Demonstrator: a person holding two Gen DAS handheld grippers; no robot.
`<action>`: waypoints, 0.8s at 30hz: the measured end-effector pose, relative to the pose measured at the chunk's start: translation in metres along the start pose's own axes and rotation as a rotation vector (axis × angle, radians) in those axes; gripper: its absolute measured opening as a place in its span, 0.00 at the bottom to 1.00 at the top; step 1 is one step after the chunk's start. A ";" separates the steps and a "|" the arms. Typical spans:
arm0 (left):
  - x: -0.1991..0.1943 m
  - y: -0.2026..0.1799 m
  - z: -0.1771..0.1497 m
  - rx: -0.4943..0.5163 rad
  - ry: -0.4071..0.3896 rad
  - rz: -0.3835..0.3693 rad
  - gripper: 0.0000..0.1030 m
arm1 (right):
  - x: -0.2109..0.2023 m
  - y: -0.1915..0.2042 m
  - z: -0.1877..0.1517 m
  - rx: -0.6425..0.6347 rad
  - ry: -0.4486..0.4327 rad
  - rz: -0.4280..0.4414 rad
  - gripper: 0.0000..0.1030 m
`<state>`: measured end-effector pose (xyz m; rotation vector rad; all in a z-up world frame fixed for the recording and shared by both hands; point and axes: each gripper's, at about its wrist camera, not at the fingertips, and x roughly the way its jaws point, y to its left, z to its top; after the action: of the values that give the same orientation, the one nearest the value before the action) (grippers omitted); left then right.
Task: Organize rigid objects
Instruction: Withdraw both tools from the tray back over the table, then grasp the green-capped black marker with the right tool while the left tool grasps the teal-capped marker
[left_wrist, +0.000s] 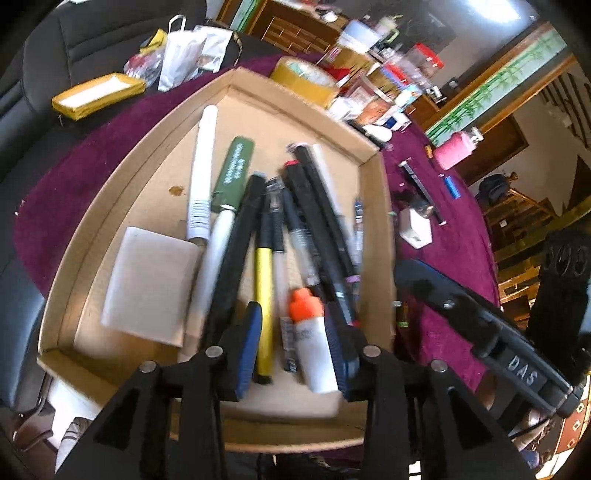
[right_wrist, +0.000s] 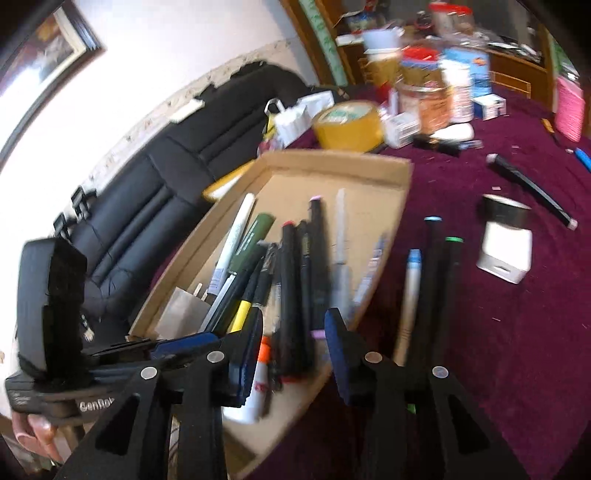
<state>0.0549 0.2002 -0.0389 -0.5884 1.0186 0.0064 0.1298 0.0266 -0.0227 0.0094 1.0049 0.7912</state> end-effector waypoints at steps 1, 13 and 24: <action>-0.004 -0.004 -0.002 0.011 -0.014 0.000 0.38 | -0.010 -0.007 -0.003 0.017 -0.023 -0.003 0.38; -0.011 -0.067 -0.029 0.143 -0.050 -0.008 0.44 | -0.041 -0.097 -0.044 0.240 -0.045 -0.064 0.38; -0.010 -0.079 -0.037 0.174 -0.043 -0.002 0.44 | -0.002 -0.101 -0.012 0.234 0.030 -0.087 0.30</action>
<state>0.0420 0.1187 -0.0087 -0.4287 0.9655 -0.0702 0.1794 -0.0525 -0.0635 0.1543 1.1150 0.5925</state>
